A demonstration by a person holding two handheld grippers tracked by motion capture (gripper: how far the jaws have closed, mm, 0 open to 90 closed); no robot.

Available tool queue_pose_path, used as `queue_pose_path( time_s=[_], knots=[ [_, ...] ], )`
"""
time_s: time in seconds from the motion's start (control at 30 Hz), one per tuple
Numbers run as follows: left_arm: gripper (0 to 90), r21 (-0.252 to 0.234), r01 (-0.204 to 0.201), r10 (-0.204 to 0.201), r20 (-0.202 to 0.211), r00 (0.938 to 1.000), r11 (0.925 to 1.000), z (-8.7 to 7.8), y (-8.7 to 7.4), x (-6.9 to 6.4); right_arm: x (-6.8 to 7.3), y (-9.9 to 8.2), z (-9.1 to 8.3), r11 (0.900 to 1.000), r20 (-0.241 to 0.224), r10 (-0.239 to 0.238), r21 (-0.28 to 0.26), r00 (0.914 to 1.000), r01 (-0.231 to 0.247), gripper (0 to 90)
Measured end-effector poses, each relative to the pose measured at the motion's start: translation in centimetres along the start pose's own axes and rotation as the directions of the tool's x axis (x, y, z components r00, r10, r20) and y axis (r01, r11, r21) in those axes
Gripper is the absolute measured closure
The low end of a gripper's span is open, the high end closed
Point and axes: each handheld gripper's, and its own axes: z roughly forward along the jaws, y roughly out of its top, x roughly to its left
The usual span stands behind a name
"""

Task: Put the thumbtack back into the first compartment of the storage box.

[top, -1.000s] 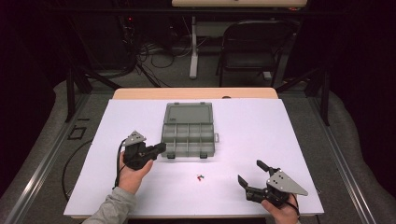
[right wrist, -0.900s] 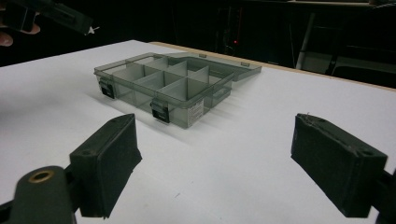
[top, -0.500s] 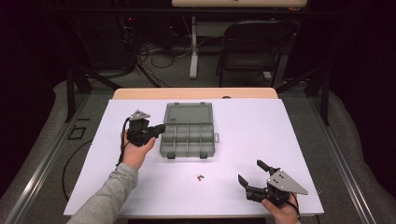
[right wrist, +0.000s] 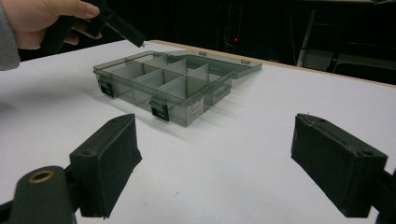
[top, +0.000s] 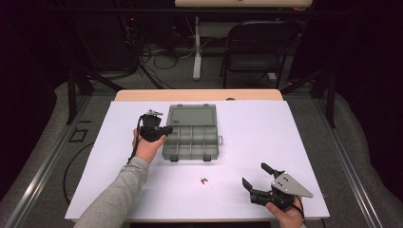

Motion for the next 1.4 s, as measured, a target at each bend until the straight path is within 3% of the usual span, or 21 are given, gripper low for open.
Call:
queue_pose_path(
  time_s=[0.27, 0.73, 0.8, 0.83, 0.87, 0.9, 1.13, 1.2, 1.27, 1.3, 1.4],
  knots=[
    [85.3, 0.025, 0.000, 0.000, -0.020, 0.9998, 0.9997, 1.3, -0.2, 0.3, 0.0, 0.0, 0.0, 1.0000, 0.001, -0.003, -0.002, 1.0000, 0.003, 14.5],
    [83.8, 0.029, -0.017, 0.018, -0.027, 0.9995, 0.9994, 2.0, -0.3, 0.3, 0.0, 0.0, 0.0, 1.0000, -0.001, -0.005, 0.000, 1.0000, 0.005, 14.5],
    [79.4, 0.021, -0.023, 0.023, -0.021, 0.9995, 0.9995, 1.9, -0.3, 0.3, 0.0, 0.0, 0.0, 1.0000, 0.000, -0.006, 0.000, 1.0000, 0.006, 14.5],
    [72.4, 0.011, -0.025, 0.026, -0.018, 0.9995, 0.9996, 1.8, -0.3, 0.2, 0.0, 0.0, 0.0, 1.0000, -0.001, -0.007, 0.000, 1.0000, 0.007, 14.5],
    [72.4, 0.000, -0.029, 0.029, -0.017, 0.9994, 0.9996, 1.7, -0.3, 0.2, 0.0, 0.0, 0.0, 1.0000, -0.001, -0.007, 0.000, 1.0000, 0.007, 14.5],
    [64.2, -0.024, -0.033, 0.033, -0.004, 0.9994, 0.9992, 1.3, -0.2, 0.2, 0.0, 0.0, 0.0, 1.0000, -0.001, -0.007, 0.000, 1.0000, 0.007, 14.5],
    [43.6, -0.088, -0.114, 0.113, -0.020, 0.9934, 0.9895, -0.1, -0.1, -0.3, 0.0, 0.0, 0.0, 1.0000, -0.001, -0.009, 0.000, 1.0000, 0.009, 14.5],
    [40.5, -0.111, -0.154, 0.150, -0.043, 0.9877, 0.9818, -0.6, -0.2, -0.6, 0.0, 0.0, 0.0, 1.0000, -0.001, -0.009, 0.002, 1.0000, 0.009, 14.5],
    [38.3, -0.137, -0.171, 0.167, -0.045, 0.9850, 0.9757, -1.2, -0.2, -0.8, 0.1, 0.0, 0.0, 0.9999, -0.001, -0.010, 0.005, 0.9999, 0.010, 14.5],
    [37.4, -0.161, -0.186, 0.182, -0.038, 0.9825, 0.9692, -1.8, -0.4, -0.9, 0.1, 0.0, 0.0, 0.9999, -0.001, -0.011, 0.006, 0.9999, 0.011, 14.5],
    [37.5, -0.175, -0.177, 0.177, -0.017, 0.9841, 0.9686, -2.3, -0.7, -1.0, 0.1, 0.0, -0.1, 0.9999, -0.001, -0.011, 0.005, 0.9999, 0.011, 14.5]
  ],
)
